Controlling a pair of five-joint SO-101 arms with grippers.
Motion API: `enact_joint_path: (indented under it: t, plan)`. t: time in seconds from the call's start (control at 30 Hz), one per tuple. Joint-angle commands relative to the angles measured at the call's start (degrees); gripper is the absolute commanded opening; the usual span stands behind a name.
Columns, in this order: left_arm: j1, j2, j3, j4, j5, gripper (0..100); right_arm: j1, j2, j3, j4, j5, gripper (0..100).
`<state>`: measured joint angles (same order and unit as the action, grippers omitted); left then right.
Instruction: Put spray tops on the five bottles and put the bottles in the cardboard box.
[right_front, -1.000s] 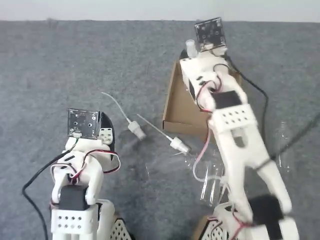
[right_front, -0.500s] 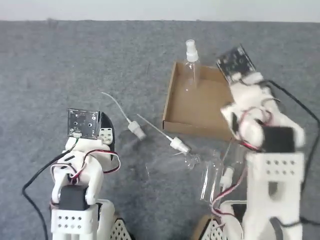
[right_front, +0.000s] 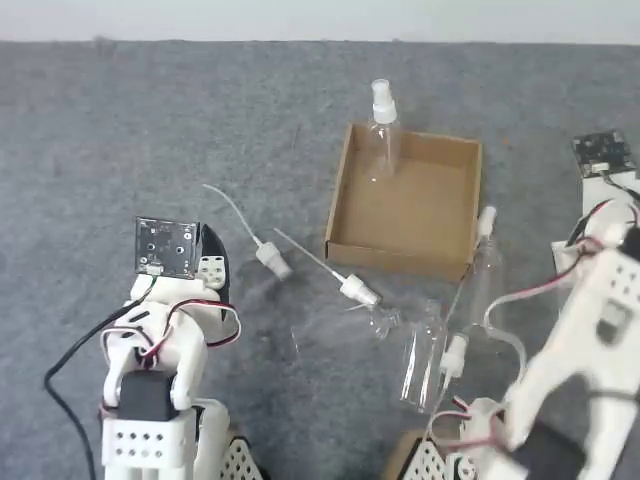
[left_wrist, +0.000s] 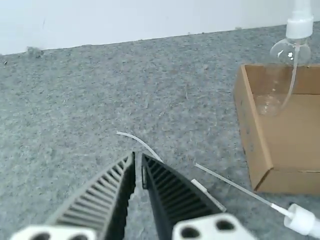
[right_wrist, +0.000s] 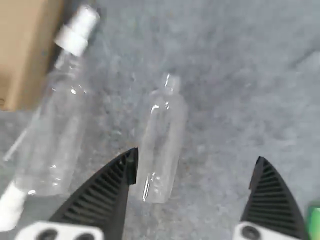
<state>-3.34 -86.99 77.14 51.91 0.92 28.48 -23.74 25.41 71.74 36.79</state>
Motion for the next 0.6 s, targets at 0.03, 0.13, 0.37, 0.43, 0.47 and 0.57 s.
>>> enact_joint_path:
  t: [0.03,0.13,0.37,0.43,0.47,0.57]
  plan:
    - [-0.3,-0.4,-1.0,-1.4,0.3,1,1.6,14.0,-0.8,-8.4,0.5,29.2]
    - [-0.3,0.3,-2.4,0.0,0.3,1,1.5,19.8,-0.9,-11.0,0.4,28.1]
    - [-0.3,13.0,-6.8,-1.7,-1.6,1,1.7,29.4,-1.9,-16.9,-2.2,22.5]
    - [-0.3,17.8,-8.7,-2.1,-2.8,1,1.7,31.5,-1.9,-17.4,-2.2,22.4]
    - [-0.3,20.0,-10.0,-2.0,-3.1,1,1.7,32.3,-1.8,-17.8,-2.2,22.4]
    - [-0.3,26.8,-14.2,-0.9,-3.4,1,1.9,34.0,-1.8,-18.2,-2.2,20.3]
